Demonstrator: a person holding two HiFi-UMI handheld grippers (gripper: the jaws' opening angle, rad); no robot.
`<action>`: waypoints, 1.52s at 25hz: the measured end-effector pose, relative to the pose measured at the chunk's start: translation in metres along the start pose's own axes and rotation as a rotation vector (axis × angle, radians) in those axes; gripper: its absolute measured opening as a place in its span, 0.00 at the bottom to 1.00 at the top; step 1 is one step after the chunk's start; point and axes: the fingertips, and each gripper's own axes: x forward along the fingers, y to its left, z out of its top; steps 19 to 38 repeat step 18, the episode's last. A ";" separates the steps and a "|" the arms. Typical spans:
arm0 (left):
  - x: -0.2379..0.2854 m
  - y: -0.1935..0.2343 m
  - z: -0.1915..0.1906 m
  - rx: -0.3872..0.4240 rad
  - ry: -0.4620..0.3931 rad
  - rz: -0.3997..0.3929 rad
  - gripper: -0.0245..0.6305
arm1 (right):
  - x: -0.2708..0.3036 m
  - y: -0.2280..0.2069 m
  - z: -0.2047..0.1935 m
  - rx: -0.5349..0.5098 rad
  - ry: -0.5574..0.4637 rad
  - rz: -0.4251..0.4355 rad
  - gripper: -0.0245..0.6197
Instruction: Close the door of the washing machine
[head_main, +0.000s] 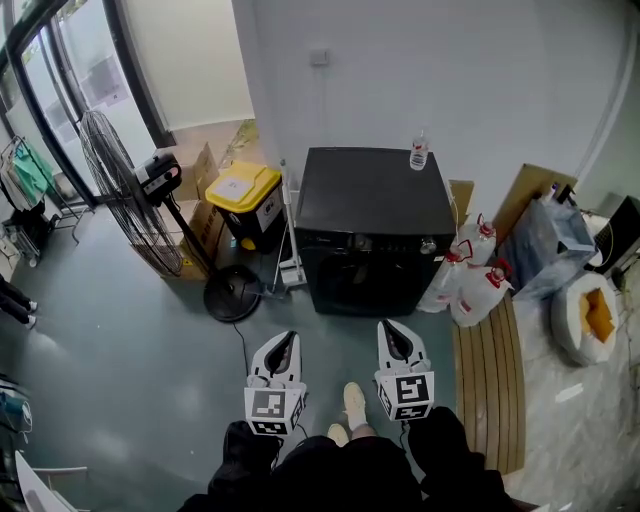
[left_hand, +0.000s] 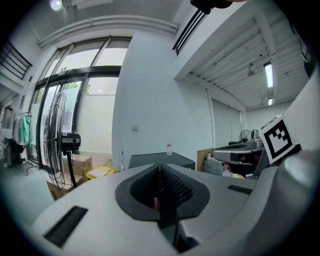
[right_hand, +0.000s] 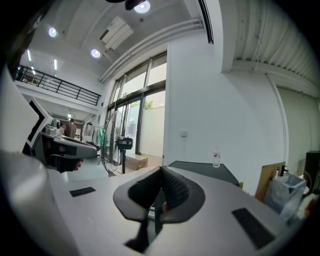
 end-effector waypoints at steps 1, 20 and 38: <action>0.000 0.000 -0.001 0.000 0.000 -0.002 0.08 | 0.000 0.001 0.000 0.000 0.000 -0.001 0.06; 0.003 0.000 -0.003 0.002 0.002 -0.018 0.08 | 0.001 0.004 -0.002 -0.002 -0.003 0.001 0.06; 0.003 0.000 -0.003 0.002 0.002 -0.018 0.08 | 0.001 0.004 -0.002 -0.002 -0.003 0.001 0.06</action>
